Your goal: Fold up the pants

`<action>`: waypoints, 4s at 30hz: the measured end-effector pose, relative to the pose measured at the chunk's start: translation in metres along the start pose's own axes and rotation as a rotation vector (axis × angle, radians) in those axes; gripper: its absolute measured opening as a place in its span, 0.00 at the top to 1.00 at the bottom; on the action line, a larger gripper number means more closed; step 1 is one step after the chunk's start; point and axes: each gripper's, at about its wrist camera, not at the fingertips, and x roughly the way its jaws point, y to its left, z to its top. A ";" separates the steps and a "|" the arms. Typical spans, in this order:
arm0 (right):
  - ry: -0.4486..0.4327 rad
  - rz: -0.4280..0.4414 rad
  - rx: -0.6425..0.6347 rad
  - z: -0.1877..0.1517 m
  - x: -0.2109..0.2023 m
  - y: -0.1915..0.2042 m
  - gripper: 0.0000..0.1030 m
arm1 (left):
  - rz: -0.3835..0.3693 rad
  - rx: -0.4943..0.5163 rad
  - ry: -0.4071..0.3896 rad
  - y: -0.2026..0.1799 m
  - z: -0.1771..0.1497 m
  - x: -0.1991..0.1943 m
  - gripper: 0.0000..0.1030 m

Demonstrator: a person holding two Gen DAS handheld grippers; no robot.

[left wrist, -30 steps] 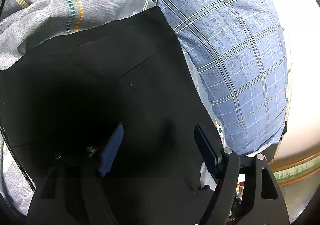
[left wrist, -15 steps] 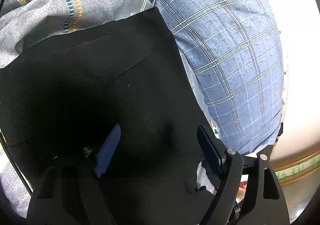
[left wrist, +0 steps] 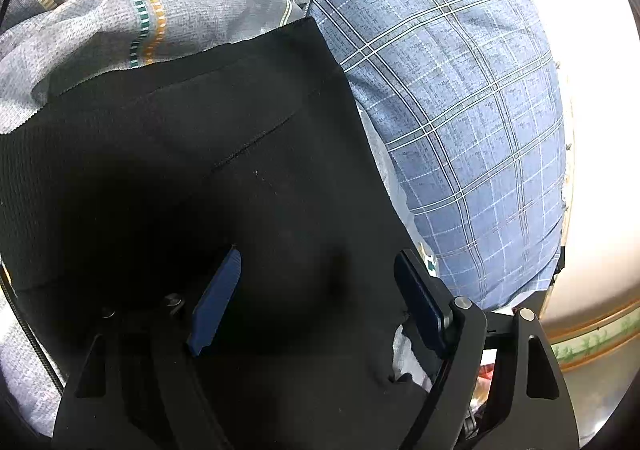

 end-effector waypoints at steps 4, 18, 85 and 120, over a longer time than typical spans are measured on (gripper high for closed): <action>0.007 0.012 0.002 0.000 0.003 0.003 0.16 | 0.010 -0.010 0.040 -0.001 0.005 -0.005 0.23; 0.084 -0.069 -0.102 0.000 0.011 0.019 0.14 | 0.274 0.854 0.155 -0.089 0.157 0.031 0.21; 0.254 0.200 0.367 0.092 0.071 -0.090 0.78 | 0.192 0.932 0.226 -0.087 0.161 0.041 0.32; 0.101 0.194 -0.243 0.021 -0.085 0.002 0.94 | 0.265 1.365 0.106 -0.063 0.044 -0.081 0.96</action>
